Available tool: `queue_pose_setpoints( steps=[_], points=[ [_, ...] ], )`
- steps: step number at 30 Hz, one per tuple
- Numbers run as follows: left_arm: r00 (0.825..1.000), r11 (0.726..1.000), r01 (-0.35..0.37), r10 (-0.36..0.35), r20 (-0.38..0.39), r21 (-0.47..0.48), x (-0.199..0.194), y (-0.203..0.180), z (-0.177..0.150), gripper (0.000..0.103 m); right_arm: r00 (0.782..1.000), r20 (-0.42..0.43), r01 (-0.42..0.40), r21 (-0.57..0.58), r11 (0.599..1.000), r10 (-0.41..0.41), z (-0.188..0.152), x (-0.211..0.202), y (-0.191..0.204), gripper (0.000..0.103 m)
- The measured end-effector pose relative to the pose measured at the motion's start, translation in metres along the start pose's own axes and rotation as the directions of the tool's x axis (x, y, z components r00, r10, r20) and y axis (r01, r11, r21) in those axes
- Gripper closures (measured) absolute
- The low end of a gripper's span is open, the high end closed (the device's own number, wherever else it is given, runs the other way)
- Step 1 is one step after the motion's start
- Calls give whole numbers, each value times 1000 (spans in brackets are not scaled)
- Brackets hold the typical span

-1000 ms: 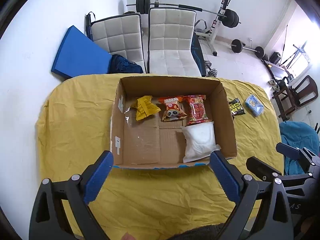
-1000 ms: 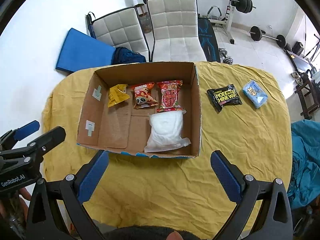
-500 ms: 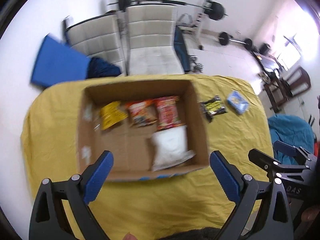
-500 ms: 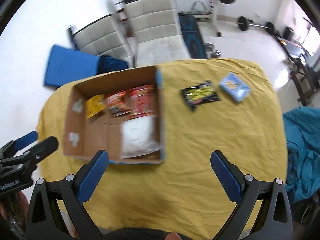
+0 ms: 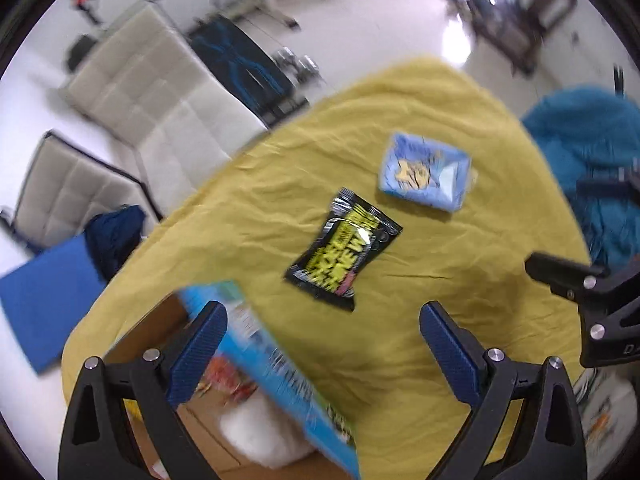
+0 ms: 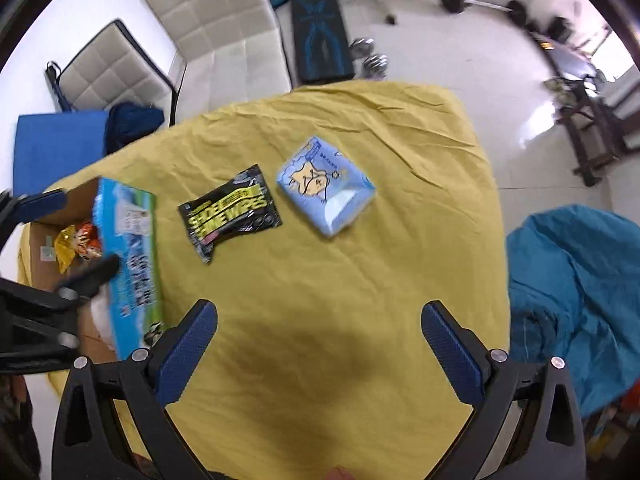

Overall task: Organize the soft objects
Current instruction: 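Grasp the black shoe shine wipes with the left gripper while the right grasps the blue tissue pack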

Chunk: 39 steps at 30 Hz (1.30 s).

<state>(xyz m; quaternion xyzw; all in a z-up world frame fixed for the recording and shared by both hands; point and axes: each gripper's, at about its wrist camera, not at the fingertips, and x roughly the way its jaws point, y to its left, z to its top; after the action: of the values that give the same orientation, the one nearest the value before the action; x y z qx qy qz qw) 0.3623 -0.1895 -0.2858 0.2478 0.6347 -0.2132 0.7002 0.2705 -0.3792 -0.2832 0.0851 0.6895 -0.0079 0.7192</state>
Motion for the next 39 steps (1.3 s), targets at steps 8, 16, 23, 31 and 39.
queue_pose_setpoints(
  steps=[8,16,23,31,39],
  points=[
    [978,998,59,-57,-199,5,106,-7,30,4,992,-95,53,-261,964,-80,74,101,-7,0],
    [968,999,41,-34,-250,24,148,-9,40,5,978,-206,-36,-306,951,-29,108,170,-14,0],
    [974,996,80,-85,-210,-29,149,-13,37,36,977,-203,17,-193,981,-57,114,185,-32,29],
    [938,855,198,-307,-160,-480,144,1,2,44,969,-244,8,183,983,37,76,171,-86,30],
    [957,888,135,-232,-174,-439,137,-32,4,40,970,-229,-33,217,976,83,61,171,-99,18]
  ],
)
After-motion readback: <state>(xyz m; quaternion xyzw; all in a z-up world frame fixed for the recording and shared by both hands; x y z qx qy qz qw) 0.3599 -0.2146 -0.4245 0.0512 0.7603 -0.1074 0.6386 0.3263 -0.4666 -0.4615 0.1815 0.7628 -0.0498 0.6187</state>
